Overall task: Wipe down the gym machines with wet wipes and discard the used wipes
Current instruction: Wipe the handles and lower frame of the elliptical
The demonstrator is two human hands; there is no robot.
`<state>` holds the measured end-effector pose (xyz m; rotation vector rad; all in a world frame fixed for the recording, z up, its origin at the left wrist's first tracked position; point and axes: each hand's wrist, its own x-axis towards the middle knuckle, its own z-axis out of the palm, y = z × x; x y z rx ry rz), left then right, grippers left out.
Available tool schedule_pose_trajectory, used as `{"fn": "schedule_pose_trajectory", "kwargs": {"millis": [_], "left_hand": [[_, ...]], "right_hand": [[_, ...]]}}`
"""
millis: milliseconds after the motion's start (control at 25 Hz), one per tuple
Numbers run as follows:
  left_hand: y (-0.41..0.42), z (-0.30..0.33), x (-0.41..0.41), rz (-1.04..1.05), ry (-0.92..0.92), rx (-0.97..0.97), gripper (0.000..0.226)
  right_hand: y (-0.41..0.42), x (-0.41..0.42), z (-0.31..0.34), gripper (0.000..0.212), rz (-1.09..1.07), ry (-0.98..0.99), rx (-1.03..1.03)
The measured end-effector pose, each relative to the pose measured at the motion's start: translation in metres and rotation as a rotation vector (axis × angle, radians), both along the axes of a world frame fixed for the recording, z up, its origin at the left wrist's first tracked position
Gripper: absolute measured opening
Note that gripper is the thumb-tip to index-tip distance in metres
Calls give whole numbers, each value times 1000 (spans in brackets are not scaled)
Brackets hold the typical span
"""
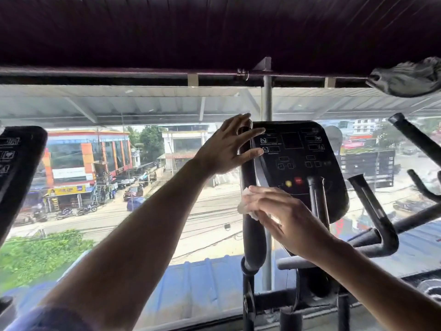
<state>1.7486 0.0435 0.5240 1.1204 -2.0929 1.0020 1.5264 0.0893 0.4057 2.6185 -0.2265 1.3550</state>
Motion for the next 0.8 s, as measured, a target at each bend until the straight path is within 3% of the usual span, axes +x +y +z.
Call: {"fn": "schedule_pose_trajectory", "kwargs": {"millis": [200,440,680,800], "left_hand": [[-26,-2,11,-84,7,-121,66],[-52,1,21,-116,3,-183,76],[-66,3,26,-326,12,-173,64],[-72,3,27,-401,114,-176,68]], "right_hand": [[11,11,17,26,-181,-89,-121],[17,56,11,18,-514,-81,-33],[37,53,-3,29,-627,-62,33],[34,56,7,30,-647,-33,62]]}}
